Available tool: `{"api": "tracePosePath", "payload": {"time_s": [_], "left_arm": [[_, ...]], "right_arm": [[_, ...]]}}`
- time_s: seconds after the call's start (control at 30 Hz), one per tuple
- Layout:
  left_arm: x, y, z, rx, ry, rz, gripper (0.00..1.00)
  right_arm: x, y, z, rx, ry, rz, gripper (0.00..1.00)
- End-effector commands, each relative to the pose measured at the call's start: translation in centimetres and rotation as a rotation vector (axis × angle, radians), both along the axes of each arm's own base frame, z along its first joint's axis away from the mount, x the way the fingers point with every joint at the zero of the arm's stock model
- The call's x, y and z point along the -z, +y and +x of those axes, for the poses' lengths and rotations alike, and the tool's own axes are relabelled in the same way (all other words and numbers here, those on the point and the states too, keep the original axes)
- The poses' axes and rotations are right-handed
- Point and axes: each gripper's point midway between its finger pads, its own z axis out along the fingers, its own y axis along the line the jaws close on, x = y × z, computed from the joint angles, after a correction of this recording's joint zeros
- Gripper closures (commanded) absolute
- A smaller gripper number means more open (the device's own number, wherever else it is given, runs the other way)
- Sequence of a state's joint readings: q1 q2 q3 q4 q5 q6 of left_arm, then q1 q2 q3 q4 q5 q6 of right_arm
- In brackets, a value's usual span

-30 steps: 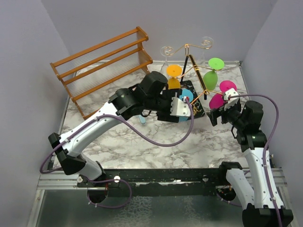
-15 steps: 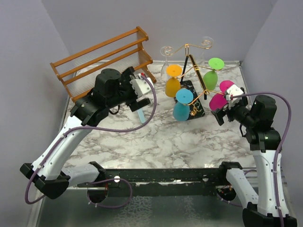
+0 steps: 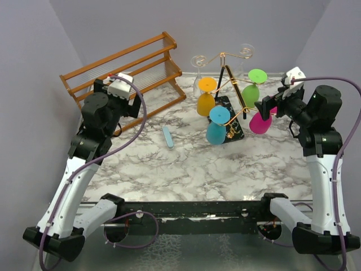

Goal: Place the wine glass upside down on the wine glass rack

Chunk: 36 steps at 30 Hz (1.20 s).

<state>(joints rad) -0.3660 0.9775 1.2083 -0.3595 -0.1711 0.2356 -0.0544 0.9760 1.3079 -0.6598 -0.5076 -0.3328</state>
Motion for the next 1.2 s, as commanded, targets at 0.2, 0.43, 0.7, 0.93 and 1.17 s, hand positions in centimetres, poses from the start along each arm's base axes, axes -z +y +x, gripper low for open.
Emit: {"api": "tracePosePath", "payload": {"time_s": [0.2, 0.43, 0.7, 0.93, 1.17], "left_arm": [[-3.8, 2.9, -2.3, -0.049, -0.14, -0.163, 0.01], [-4.4, 4.8, -4.2, -0.099, -0.173, -0.166, 0.01], [-2.5, 5.2, -3.8, -0.126, -0.127, -0.178, 0.01], [-1.4, 5.2, -2.3, -0.148, -0.078, -0.175, 0.01], [-1.0, 5.2, -2.1, -0.133, -0.027, -0.196, 0.01]], "right_arm": [[-7.0, -3.2, 0.8, 0.234, -0.308, 0.115, 0.0], [-7.3, -2.5, -1.1, 0.193, -0.322, 0.091, 0.0], [-5.2, -1.3, -3.0, 0.121, -0.264, 0.081, 0.0], [-4.9, -2.5, -2.6, 0.197, -0.245, 0.099, 0.0], [-4.4, -3.3, -2.2, 0.246, -0.204, 0.126, 0.0]]}}
